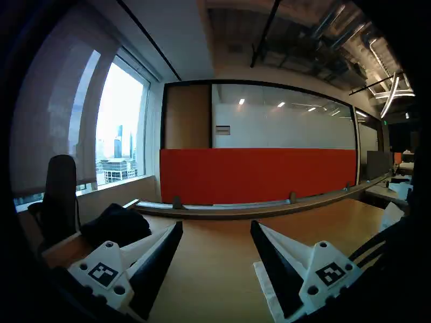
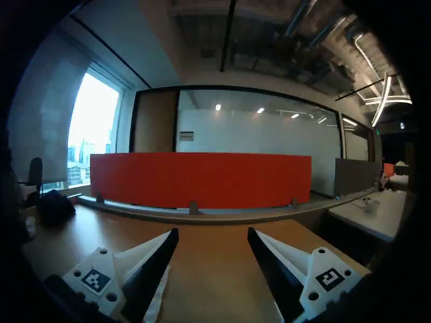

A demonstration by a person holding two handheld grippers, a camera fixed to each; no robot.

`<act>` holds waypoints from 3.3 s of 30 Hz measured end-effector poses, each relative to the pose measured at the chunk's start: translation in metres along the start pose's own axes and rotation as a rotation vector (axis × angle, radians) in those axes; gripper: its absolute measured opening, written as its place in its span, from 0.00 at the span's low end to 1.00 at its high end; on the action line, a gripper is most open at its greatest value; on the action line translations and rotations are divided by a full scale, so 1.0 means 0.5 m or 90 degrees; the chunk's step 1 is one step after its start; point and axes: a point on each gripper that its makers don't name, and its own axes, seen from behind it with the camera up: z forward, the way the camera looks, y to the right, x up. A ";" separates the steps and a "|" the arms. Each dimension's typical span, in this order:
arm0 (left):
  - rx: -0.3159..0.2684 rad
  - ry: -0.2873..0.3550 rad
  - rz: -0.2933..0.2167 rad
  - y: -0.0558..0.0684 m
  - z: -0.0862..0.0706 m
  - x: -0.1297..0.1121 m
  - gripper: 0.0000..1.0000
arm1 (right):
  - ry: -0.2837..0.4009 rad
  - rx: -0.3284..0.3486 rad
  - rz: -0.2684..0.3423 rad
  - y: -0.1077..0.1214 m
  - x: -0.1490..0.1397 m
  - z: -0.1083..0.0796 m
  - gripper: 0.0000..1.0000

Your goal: Fold towel

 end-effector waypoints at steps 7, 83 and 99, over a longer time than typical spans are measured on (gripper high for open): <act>-0.001 -0.004 0.000 -0.004 -0.005 0.068 0.93 | 0.003 -0.007 -0.004 0.004 0.091 -0.009 0.99; -0.326 -0.252 0.121 0.179 -0.081 -0.148 0.93 | -0.268 0.387 -0.165 -0.223 -0.080 -0.100 1.00; -0.362 -0.320 0.153 0.217 -0.114 -0.287 0.93 | -0.334 0.407 -0.177 -0.235 -0.240 -0.127 1.00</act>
